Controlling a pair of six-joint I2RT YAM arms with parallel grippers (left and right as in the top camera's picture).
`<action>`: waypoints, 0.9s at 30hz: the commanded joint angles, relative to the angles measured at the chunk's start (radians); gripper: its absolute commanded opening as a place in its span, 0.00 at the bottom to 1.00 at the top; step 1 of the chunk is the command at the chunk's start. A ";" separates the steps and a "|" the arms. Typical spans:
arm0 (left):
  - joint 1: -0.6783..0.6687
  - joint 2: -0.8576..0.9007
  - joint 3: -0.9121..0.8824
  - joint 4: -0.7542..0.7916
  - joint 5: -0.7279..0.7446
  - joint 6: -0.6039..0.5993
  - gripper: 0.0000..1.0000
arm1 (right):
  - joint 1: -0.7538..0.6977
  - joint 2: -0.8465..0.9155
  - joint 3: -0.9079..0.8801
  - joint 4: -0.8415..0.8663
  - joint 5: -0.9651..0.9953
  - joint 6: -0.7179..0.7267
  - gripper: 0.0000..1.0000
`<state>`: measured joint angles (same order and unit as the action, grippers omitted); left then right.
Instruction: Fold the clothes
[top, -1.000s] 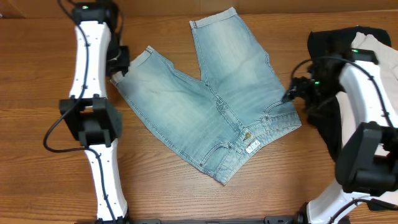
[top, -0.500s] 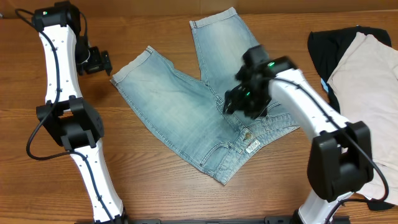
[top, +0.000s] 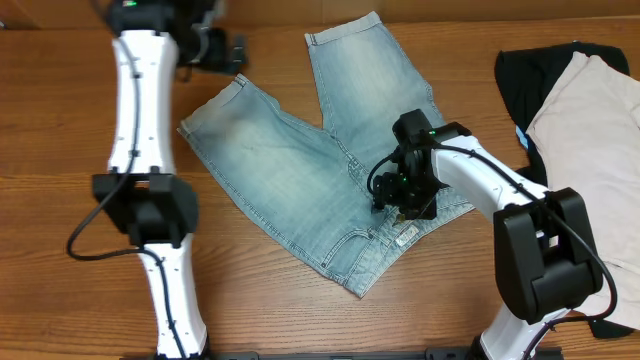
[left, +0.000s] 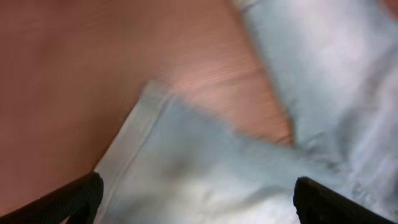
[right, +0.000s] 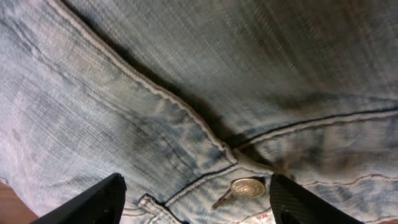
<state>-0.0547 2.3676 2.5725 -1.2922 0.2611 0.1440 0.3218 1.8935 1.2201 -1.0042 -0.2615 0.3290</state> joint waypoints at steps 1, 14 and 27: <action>-0.102 0.001 0.014 0.075 0.042 0.099 1.00 | -0.003 -0.023 -0.012 0.031 0.025 0.023 0.78; -0.363 0.264 0.014 0.312 0.011 0.107 1.00 | -0.175 -0.264 0.072 0.051 0.036 0.084 0.81; -0.402 0.367 0.014 0.283 -0.163 0.007 1.00 | -0.394 -0.327 0.071 -0.035 0.025 -0.019 0.82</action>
<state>-0.4583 2.7216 2.5759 -0.9890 0.1875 0.2085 -0.0708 1.5764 1.2774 -1.0435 -0.2359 0.3386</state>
